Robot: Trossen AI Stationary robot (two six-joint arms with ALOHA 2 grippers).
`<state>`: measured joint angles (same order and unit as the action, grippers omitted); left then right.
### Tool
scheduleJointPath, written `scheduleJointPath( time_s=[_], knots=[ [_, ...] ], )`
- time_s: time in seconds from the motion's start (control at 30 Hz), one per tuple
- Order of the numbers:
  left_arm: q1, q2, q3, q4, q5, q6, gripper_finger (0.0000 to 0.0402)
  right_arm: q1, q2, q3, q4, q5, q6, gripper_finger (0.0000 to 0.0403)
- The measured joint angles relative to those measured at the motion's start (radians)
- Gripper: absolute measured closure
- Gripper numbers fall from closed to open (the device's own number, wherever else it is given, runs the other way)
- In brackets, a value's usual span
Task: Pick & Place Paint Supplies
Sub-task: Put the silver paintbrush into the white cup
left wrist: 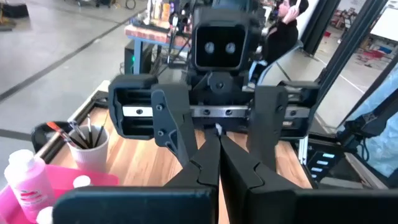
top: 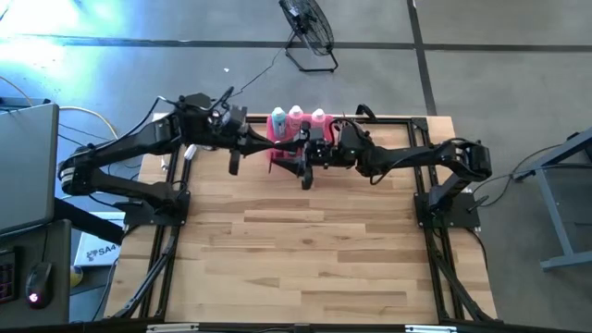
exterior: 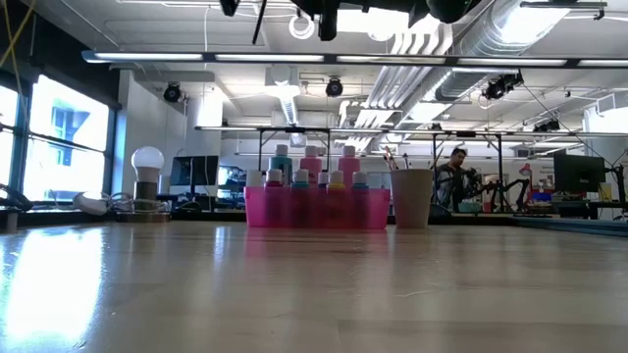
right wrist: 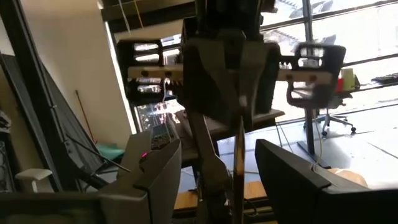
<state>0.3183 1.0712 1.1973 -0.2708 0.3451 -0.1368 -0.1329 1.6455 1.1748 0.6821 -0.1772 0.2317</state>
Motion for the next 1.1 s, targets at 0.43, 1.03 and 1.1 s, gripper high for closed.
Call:
scheduleJointPath(
  time_s=[0.43, 1.03, 1.1],
  knots=[
    [0.002, 0.056, 0.000, 0.060, 0.020, -0.002, 0.0401, 0.000, 0.000, 0.000, -0.044, 0.046, -0.001, 0.0217],
    [0.002, 0.054, 0.000, 0.059, 0.012, 0.009, 0.0402, 0.000, 0.000, 0.000, -0.041, 0.048, -0.027, 0.0378],
    [0.002, 0.054, 0.000, 0.059, 0.012, 0.009, 0.0402, 0.000, 0.000, 0.000, -0.041, 0.048, -0.027, 0.0389]
  ],
)
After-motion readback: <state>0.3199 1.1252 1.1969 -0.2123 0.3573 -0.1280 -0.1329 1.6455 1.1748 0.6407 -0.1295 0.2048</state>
